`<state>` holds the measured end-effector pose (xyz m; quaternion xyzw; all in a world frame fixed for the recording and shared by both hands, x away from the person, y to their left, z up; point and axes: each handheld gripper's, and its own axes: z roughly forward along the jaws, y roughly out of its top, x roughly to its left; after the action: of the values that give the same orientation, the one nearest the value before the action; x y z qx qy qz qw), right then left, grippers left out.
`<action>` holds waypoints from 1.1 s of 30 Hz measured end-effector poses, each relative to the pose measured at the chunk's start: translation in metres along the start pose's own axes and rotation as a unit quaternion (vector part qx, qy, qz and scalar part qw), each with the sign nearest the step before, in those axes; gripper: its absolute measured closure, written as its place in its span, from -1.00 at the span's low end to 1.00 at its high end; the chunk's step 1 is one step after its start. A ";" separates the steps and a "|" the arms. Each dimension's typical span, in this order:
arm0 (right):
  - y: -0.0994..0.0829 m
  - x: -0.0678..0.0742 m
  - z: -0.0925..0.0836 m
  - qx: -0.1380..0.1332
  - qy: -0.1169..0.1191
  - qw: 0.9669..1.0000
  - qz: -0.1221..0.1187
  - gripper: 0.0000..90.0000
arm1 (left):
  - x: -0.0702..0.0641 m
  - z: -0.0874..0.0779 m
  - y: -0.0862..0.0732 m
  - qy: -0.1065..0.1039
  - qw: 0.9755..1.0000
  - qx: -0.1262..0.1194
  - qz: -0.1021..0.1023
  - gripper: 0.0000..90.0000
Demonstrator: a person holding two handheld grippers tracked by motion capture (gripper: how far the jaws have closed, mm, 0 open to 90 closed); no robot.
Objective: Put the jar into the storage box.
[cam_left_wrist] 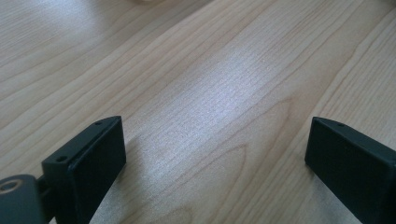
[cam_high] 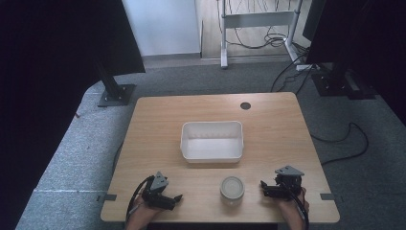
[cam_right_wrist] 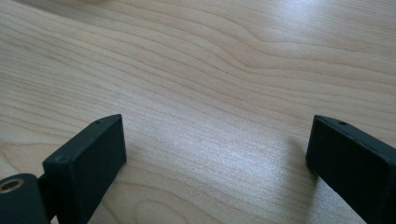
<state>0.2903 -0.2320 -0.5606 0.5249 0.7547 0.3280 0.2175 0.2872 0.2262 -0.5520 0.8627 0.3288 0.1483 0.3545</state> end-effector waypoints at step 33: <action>0.000 0.000 0.000 0.000 -0.001 1.000 0.001 -0.90 | -0.012 -0.019 0.018 -0.031 0.999 -0.037 0.012 -0.90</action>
<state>0.2901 -0.2319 -0.5606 0.5259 0.7540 0.3275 0.2181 0.2775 0.2181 -0.5262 0.8570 0.3011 0.1382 0.3947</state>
